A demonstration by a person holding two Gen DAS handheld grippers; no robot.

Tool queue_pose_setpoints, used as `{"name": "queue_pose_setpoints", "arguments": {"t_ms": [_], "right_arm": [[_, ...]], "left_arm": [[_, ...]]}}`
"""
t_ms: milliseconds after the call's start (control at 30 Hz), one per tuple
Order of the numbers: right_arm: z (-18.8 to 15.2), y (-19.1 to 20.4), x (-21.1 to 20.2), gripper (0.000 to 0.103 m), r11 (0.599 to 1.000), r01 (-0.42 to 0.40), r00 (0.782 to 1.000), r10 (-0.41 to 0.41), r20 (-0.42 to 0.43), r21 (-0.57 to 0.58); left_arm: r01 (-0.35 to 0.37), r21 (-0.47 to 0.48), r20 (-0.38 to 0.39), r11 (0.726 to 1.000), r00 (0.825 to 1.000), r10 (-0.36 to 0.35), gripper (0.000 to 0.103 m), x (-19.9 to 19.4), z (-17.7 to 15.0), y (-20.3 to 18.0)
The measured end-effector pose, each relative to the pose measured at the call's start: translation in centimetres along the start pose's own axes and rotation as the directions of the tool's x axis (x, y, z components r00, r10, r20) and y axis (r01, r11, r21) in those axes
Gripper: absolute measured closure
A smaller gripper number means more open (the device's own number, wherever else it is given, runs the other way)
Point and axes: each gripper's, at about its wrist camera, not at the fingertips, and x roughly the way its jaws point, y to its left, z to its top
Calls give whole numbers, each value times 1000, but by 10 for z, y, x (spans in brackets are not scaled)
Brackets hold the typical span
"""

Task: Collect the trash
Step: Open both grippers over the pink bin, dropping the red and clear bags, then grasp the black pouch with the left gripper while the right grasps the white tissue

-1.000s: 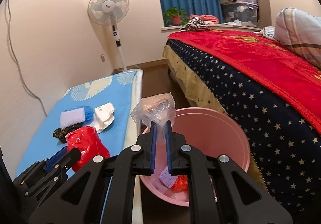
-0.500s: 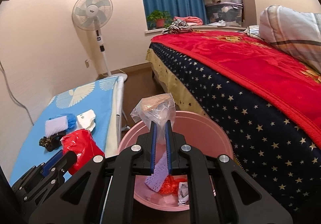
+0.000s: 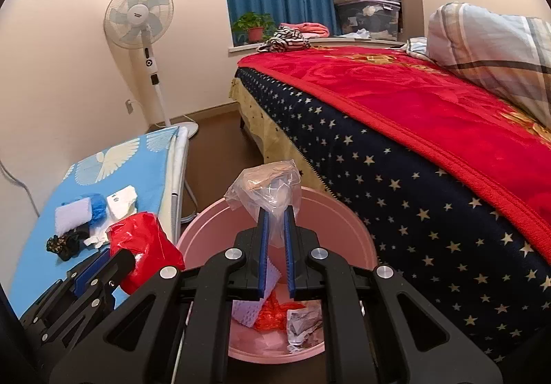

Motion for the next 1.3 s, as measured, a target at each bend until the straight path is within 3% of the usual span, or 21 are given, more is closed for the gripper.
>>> {"name": "queue_pose_setpoints", "arguments": {"t_ms": [200,233,267,300,333,367,433,967,1300], "right_arm": [[2,-9,1,91,999,22,1000,-22,-6,26],[1,-10,1,90,999,23,1000,-23,-9,33],[1,-11,1,86,999,20,1000,-20,-15,39],[1,-11,2,83,999,16,1000,-15,-21,44],[1,-11,2,74,999,13,1000,-12,-24,49],[1,-11,2,66,999,15,1000,-14,-23,49],[0,-10,1,63,999,19,1000,-18,-17,47],[-9,23,-6,63,995,-99,995,99,-17,6],[-19,53,2,64,979,-201,979,201,-43,-11]], "left_arm": [[93,-7,-27,996,995,-93,82,8,-1,-8],[107,-7,-33,994,994,-107,78,9,-1,-9],[115,-10,-40,993,993,-116,64,10,-2,-8],[111,-14,-40,994,993,-111,57,10,-3,-7],[101,-21,-37,995,994,-101,54,10,-4,-5],[95,-29,-38,995,995,-96,54,9,-4,-2],[87,-49,-39,995,995,-89,54,8,-4,5],[-26,-55,-12,998,1000,25,56,-39,-11,51],[-155,-75,3,985,988,156,61,-60,-17,92]]}}
